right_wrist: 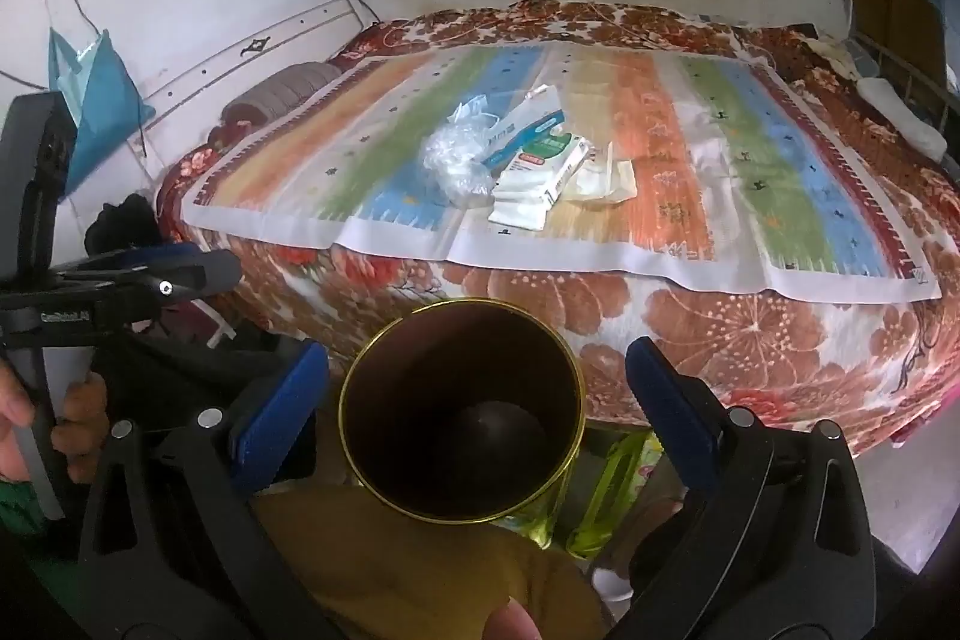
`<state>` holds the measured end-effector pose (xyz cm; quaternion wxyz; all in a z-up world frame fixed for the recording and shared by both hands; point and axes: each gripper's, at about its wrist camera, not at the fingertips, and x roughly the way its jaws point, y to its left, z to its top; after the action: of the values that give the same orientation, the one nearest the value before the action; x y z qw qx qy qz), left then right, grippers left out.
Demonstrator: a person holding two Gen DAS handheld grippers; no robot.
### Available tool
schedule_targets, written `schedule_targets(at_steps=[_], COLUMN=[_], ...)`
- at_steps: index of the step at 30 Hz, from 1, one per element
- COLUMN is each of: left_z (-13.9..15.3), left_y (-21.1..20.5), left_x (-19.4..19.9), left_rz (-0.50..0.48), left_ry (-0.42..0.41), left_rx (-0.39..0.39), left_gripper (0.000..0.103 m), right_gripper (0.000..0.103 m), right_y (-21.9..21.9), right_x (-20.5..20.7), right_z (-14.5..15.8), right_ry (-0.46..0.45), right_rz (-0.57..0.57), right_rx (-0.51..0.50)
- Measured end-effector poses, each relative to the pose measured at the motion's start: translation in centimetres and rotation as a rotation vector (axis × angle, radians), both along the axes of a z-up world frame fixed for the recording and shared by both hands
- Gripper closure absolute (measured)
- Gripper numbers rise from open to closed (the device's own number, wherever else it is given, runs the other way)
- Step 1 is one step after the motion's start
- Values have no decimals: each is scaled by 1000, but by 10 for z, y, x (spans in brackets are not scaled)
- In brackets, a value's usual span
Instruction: Collect trash
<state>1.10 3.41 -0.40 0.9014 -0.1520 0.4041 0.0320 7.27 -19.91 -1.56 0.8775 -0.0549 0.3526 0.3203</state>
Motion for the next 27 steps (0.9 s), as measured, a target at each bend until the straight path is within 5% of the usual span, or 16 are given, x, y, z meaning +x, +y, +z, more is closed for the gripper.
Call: schedule_targets(at_steps=[10,14,27], left_z=[-2,1,3], left_y=[-4,-6,-1], left_x=[-3,-2,-3], left_rz=[-13,19,22], left_ry=[-4,1,-12], left_rx=[-22,47,-12], left_gripper=[6,6,6], right_gripper=[9,9,9], right_y=[1,3,3], right_x=[-1,-3,3], right_z=[2,2,0], right_ry=[5,9,50], right_rz=[18,26,12], right_rx=[-4,-3,-2])
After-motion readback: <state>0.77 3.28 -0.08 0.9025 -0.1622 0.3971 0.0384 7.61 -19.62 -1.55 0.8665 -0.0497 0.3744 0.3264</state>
